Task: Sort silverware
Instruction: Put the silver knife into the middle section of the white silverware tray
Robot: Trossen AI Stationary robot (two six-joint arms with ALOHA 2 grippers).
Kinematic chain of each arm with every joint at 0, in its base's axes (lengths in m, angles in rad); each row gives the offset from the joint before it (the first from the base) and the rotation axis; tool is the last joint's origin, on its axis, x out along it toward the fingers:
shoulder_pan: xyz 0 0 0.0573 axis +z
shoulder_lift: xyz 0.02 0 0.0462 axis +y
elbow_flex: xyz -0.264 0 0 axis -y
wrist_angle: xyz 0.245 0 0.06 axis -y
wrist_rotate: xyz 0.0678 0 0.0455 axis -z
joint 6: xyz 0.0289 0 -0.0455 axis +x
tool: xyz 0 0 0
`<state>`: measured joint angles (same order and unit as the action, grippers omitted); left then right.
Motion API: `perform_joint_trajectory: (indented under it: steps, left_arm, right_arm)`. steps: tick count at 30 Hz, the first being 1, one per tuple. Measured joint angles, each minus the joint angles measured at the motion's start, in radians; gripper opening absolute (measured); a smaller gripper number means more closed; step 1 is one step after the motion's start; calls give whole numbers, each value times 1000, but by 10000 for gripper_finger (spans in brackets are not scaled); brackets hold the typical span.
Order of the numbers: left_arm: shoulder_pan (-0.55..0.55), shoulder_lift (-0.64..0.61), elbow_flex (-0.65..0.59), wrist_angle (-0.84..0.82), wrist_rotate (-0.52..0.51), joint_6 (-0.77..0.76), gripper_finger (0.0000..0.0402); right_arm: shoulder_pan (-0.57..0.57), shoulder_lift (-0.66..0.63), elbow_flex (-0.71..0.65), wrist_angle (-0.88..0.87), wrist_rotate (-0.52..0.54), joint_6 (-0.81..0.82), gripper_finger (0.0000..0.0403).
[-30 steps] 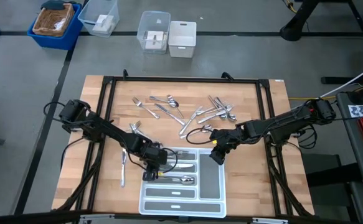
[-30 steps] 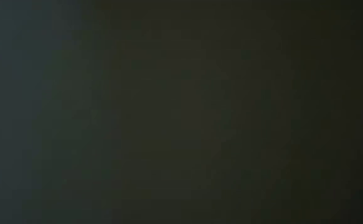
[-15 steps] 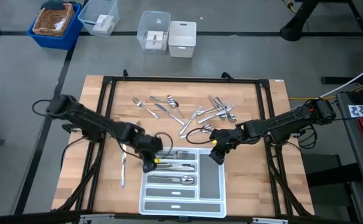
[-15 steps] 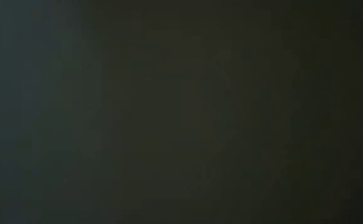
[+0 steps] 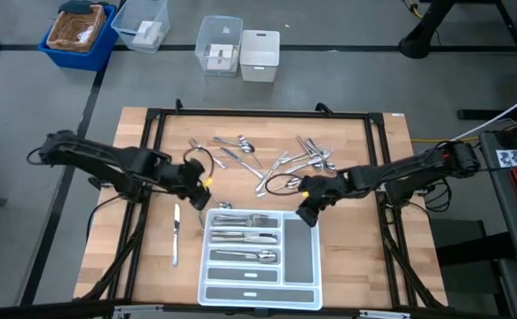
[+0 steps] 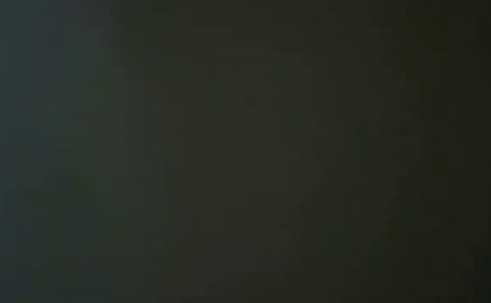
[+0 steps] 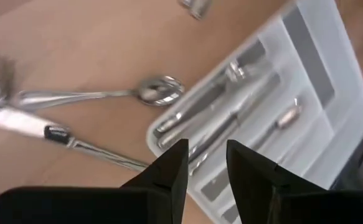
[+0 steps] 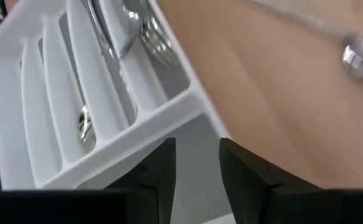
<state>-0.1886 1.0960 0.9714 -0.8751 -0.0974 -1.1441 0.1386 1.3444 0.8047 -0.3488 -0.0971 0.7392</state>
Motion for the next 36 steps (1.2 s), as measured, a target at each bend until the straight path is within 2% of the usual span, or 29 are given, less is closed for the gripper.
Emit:
perform_joint_trajectory:
  steps: [8, 12, 17, 26, 36]
  left_arm:
    - [-14, 11, -39, -144, -41, -373, 98]
    - [-29, 50, -113, -94, -41, -556, 98]
    - [-41, 117, -194, -31, -40, -696, 98]
    - [-38, 231, -262, 84, -38, -818, 98]
    - [-38, 373, -264, 114, -37, -894, 98]
  right_arm:
    - [-143, -66, 0, 2, 0, -245, 124]
    - [-217, -74, 0, 6, 0, -327, 124]
    - [-295, -74, 0, 9, 0, -409, 124]
    - [-370, -74, 0, 9, 1, -513, 124]
    - [-375, -74, 0, 10, 9, -537, 124]
